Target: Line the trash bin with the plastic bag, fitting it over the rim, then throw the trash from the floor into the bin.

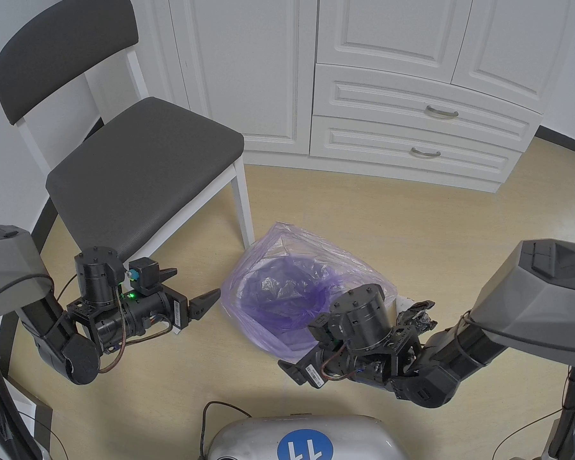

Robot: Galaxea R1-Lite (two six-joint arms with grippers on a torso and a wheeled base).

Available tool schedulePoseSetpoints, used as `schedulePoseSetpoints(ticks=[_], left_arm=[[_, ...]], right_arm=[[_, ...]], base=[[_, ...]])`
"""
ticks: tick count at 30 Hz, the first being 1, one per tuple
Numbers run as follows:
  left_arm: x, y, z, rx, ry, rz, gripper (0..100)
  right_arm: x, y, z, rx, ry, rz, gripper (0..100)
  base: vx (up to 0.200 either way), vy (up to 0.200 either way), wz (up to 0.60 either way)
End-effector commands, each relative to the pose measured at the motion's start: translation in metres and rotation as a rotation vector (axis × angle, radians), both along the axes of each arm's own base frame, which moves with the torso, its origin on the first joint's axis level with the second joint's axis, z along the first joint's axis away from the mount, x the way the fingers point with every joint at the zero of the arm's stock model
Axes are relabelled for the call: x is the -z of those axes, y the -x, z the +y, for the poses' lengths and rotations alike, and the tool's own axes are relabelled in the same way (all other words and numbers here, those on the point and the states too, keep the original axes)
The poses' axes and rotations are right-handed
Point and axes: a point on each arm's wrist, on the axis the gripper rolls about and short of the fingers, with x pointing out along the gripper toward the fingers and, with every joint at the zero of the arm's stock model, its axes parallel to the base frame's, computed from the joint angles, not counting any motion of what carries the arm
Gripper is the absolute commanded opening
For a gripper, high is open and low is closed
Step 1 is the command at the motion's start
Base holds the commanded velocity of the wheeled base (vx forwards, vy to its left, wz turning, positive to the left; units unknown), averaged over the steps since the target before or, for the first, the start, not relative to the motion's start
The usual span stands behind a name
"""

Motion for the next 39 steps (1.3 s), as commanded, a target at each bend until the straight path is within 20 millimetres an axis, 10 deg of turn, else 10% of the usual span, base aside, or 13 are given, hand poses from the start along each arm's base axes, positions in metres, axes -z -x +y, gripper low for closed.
schedulePoseSetpoints(ticks=[1,29,30,39], left_arm=[[-0.017,0.001,0.016,-0.018,0.022,-0.055,100],[-0.024,0.003,0.016,-0.018,0.028,-0.078,100],[-0.023,0.003,0.016,-0.018,0.028,-0.077,100],[-0.023,0.003,0.016,-0.018,0.028,-0.078,100]], right_arm=[[0.026,-0.014,0.025,-0.035,-0.009,0.022,100],[0.073,-0.053,0.054,0.008,-0.105,0.079,100],[0.073,-0.055,0.055,0.009,-0.112,0.072,0],[0.059,-0.048,0.043,0.012,-0.111,0.062,0]], base=[[0.0,0.0,0.0],[0.0,0.0,0.0],[0.0,0.0,0.0],[0.0,0.0,0.0]])
